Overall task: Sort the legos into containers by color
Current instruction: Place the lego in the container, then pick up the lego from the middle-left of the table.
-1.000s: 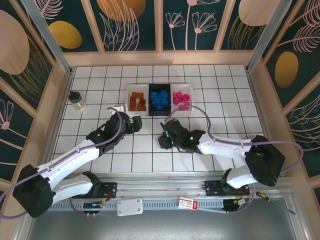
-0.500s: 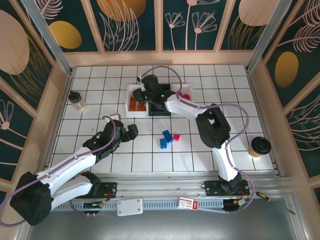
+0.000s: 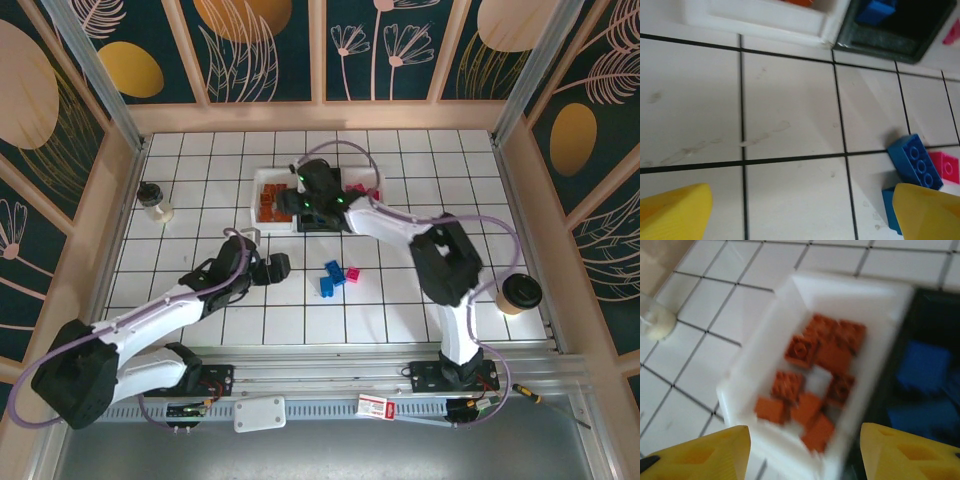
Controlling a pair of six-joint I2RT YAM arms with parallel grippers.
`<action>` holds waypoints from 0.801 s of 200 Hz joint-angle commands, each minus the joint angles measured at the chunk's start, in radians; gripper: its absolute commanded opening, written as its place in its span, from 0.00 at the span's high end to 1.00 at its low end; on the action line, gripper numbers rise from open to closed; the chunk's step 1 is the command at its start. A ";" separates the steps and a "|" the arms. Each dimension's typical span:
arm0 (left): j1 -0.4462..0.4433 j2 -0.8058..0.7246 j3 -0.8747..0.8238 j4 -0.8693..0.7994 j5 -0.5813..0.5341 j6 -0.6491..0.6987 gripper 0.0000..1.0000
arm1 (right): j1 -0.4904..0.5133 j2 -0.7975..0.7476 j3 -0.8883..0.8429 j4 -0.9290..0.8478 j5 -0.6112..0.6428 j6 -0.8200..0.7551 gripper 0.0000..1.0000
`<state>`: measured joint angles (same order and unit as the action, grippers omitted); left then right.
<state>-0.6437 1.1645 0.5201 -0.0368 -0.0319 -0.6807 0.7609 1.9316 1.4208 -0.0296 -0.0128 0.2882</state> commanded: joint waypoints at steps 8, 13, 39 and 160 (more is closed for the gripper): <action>-0.124 0.153 0.131 0.046 0.026 0.069 0.08 | -0.004 -0.244 -0.253 0.119 0.085 0.044 0.40; -0.139 0.186 0.149 0.051 0.033 0.070 0.08 | -0.003 -0.277 -0.299 0.120 0.096 0.049 0.39; -0.195 0.316 0.211 0.089 0.077 0.087 0.09 | -0.008 -0.450 -0.503 0.097 0.165 0.083 0.39; -0.287 0.529 0.272 0.030 0.076 0.117 0.42 | -0.035 -0.811 -0.799 0.015 0.239 0.189 0.38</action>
<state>-0.9245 1.6726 0.7895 0.0223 0.0700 -0.5625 0.7315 1.1141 0.6392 -0.0055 0.2050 0.4522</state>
